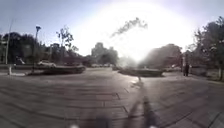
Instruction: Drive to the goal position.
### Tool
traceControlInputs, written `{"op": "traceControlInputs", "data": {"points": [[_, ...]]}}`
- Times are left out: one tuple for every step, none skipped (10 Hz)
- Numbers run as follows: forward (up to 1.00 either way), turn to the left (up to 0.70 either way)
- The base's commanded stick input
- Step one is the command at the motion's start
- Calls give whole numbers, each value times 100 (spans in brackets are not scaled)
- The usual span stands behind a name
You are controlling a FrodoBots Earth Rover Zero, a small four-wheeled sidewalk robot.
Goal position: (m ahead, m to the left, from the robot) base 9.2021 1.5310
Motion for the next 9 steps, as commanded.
{"op": "traceControlInputs", "data": {"points": [[63,0],[63,0],[63,0],[63,0],[63,1],[63,10],[63,17],[63,21],[63,17]]}}
